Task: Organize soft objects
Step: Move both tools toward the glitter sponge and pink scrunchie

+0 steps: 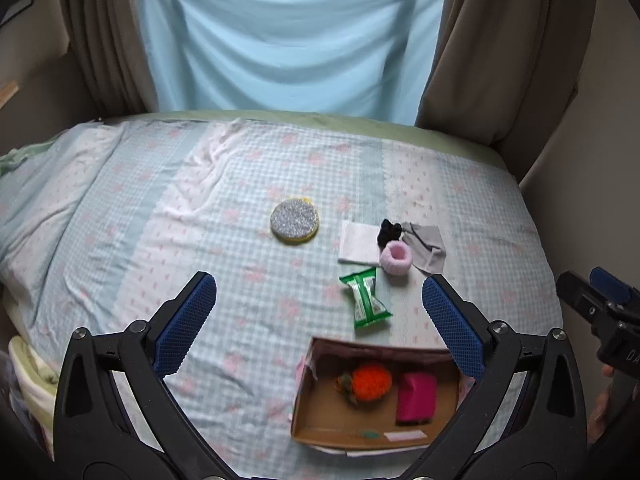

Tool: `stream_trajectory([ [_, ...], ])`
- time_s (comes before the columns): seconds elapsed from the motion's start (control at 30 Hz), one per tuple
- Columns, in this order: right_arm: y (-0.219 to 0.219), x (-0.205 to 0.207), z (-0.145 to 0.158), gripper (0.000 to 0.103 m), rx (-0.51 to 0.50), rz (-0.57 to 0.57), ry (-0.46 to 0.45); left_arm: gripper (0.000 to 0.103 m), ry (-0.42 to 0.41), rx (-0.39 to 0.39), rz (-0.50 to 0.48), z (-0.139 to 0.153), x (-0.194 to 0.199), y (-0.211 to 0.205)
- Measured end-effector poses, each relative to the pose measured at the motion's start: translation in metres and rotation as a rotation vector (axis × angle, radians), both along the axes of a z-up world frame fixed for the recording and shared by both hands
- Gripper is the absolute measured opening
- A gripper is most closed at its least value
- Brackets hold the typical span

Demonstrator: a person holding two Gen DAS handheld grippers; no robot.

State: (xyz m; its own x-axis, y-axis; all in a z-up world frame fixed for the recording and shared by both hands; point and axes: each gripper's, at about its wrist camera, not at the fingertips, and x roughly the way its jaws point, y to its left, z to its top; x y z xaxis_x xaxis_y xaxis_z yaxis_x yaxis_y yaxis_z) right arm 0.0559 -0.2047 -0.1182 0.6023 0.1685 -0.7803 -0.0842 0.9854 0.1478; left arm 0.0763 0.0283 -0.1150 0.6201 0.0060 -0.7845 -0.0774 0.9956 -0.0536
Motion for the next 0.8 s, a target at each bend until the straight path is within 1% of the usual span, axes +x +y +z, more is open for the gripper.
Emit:
stream_trajectory([
  [0.1, 0.008, 0.018, -0.012, 0.103, 0.017, -0.014, 0.008, 0.103, 0.010, -0.004, -0.023, -0.013, 0.031, 0.011],
  [0.3, 0.025, 0.060, -0.048, 0.103, 0.040, -0.080, 0.047, 0.103, 0.052, -0.018, -0.067, -0.055, 0.098, 0.037],
  [0.5, 0.040, 0.104, -0.089, 0.103, 0.060, -0.150, 0.098, 0.103, 0.119, -0.028, -0.091, -0.114, 0.160, 0.058],
  [0.63, 0.047, 0.133, -0.123, 0.103, 0.079, -0.212, 0.137, 0.103, 0.178, -0.037, -0.119, -0.161, 0.200, 0.067],
  [0.8, 0.054, 0.165, -0.167, 0.103, 0.092, -0.285, 0.190, 0.103, 0.247, -0.043, -0.142, -0.216, 0.240, 0.074],
])
